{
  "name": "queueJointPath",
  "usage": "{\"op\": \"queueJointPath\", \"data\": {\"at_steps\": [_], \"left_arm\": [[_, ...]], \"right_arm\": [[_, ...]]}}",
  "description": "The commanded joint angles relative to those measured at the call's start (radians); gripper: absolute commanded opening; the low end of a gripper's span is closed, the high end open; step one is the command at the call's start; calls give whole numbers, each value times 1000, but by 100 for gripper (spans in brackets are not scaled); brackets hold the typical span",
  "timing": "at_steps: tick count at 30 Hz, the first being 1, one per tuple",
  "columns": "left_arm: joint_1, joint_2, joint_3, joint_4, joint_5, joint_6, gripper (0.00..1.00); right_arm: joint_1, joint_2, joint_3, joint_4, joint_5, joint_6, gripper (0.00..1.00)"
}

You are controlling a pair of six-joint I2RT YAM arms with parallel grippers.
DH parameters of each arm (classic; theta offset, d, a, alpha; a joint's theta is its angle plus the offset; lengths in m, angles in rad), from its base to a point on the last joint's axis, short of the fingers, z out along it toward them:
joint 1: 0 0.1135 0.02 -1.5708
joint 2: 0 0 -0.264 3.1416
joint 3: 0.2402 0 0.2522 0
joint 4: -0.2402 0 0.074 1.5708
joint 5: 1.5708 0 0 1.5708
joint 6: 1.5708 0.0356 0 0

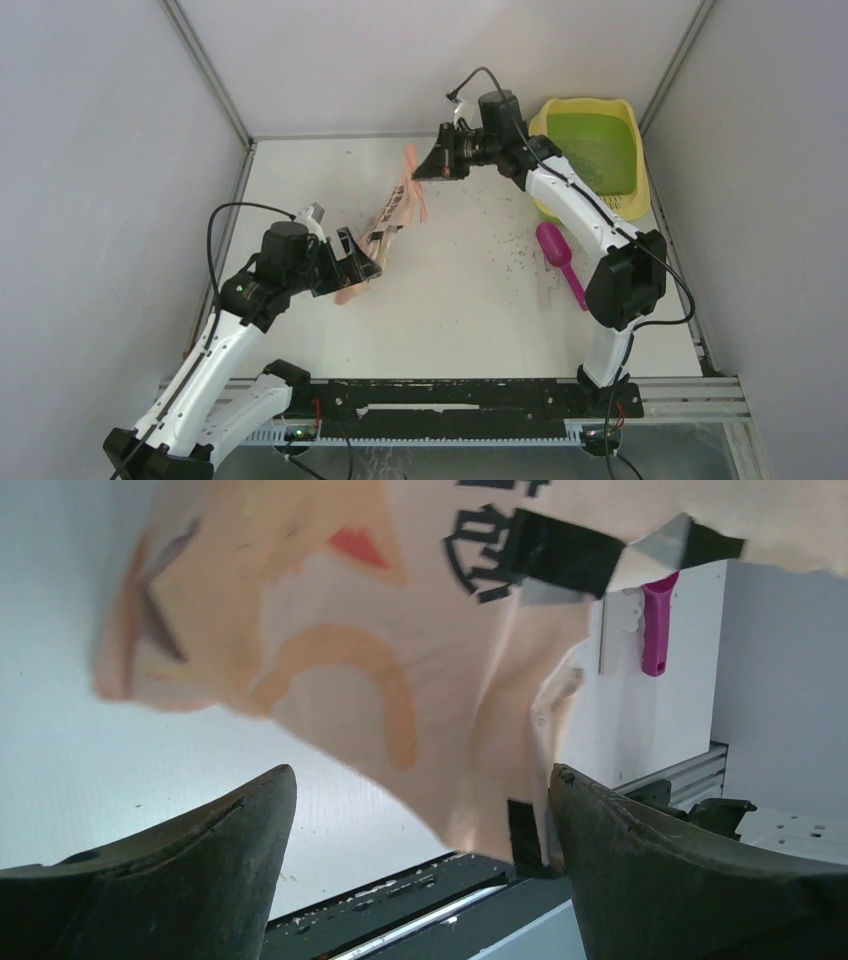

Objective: Fill the litter box with clean litter
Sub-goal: Close the cat litter bag at the center of the board.

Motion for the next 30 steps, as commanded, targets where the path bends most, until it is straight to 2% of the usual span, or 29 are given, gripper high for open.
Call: {"op": "queueJointPath", "data": {"at_steps": [1, 5, 8, 16, 22, 30], "left_arm": [[12, -48, 85, 5, 5, 11, 100], [18, -80, 84, -2, 11, 11, 100], [19, -108, 70, -7, 19, 11, 100], [20, -237, 41, -64, 7, 2, 100], [21, -318, 17, -96, 6, -4, 100], [23, -307, -41, -52, 27, -28, 100]], "right_arm": [[2, -42, 195, -341, 55, -136, 0], [-5, -32, 300, -427, 79, -129, 0], [-11, -47, 299, -420, 100, -78, 0], [-2, -80, 265, -271, 63, 131, 0], [19, -87, 318, -249, 23, 193, 0], [-9, -93, 493, -420, -64, 155, 0]]}}
